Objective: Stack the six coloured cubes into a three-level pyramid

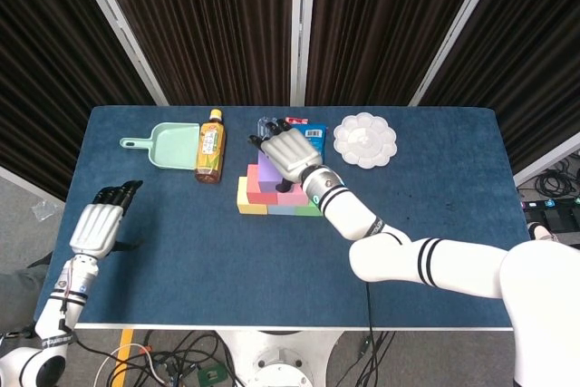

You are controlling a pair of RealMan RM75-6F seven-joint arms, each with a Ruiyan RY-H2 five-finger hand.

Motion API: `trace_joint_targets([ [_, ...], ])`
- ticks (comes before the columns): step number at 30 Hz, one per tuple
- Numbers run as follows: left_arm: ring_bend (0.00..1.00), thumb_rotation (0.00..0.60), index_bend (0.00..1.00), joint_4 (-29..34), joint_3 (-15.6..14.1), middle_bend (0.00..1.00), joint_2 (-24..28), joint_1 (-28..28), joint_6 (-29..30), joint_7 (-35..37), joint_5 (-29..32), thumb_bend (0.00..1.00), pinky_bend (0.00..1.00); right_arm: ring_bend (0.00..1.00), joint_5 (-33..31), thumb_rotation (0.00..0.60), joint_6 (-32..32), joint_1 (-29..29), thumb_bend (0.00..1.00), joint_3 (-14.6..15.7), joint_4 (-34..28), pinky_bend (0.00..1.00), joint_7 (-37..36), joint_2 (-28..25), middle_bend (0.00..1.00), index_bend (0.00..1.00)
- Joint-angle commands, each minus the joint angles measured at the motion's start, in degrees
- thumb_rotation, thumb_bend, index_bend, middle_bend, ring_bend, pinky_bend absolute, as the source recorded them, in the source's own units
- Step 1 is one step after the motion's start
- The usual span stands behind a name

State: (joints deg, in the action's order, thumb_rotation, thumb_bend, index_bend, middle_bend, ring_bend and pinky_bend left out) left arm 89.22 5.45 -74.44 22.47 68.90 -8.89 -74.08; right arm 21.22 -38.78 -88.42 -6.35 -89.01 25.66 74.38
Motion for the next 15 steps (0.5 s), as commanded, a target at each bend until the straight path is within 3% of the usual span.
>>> trace_joint_targets([
  [1, 0.13, 0.600, 0.00, -0.1, 0.0, 0.07, -0.1, 0.0, -0.1, 0.1, 0.0, 0.09, 0.13, 0.02, -0.2, 0.600, 0.1, -0.1, 0.13, 0.0, 0.1, 0.00, 0.1, 0.1, 0.37, 0.12],
  [8, 0.13, 0.600, 0.00, -0.4, 0.1, 0.07, 0.0, -0.1, -0.3, 0.7, -0.1, 0.09, 0.13, 0.02, -0.7, 0.600, -0.1, -0.4, 0.13, 0.2, 0.3, 0.00, 0.7, 0.6, 0.36, 0.10],
  [15, 0.13, 0.600, 0.00, -0.5, 0.1, 0.07, 0.0, -0.2, -0.2, 0.8, -0.4, 0.10, 0.13, 0.00, -0.7, 0.600, -0.2, -0.2, 0.12, 0.1, -0.1, 0.00, 0.7, 0.3, 0.24, 0.00],
])
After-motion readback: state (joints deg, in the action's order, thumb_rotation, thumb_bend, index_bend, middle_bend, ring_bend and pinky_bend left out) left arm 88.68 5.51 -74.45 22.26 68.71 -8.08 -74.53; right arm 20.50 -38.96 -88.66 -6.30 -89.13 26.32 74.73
